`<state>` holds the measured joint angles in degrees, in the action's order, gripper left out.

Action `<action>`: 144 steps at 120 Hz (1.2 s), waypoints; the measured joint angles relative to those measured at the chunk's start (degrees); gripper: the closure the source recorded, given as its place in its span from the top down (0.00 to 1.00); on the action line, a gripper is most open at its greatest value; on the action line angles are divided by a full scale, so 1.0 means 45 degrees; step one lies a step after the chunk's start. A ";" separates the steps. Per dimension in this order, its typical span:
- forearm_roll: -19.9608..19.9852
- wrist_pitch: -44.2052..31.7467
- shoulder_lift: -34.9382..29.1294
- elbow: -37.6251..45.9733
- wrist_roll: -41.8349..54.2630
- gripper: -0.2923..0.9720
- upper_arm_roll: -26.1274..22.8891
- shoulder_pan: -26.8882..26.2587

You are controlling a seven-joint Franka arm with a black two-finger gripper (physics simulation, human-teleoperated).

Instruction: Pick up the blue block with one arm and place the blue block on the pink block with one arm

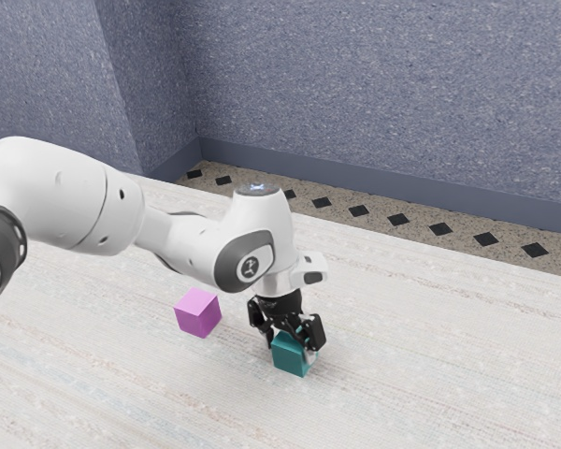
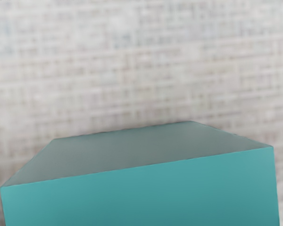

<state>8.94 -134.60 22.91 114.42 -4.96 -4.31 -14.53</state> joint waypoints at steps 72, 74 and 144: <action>-0.0186 -0.0090 0.0020 -0.0167 0.0215 0.55 0.0019 -0.0118; -0.0197 -0.0090 -0.0028 -0.0159 0.0215 0.54 0.0021 -0.0128; -0.2551 0.0620 -0.5266 0.2743 -0.0263 0.53 0.0295 0.3198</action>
<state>-2.54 -131.81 -0.79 126.77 -6.15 -2.98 -0.14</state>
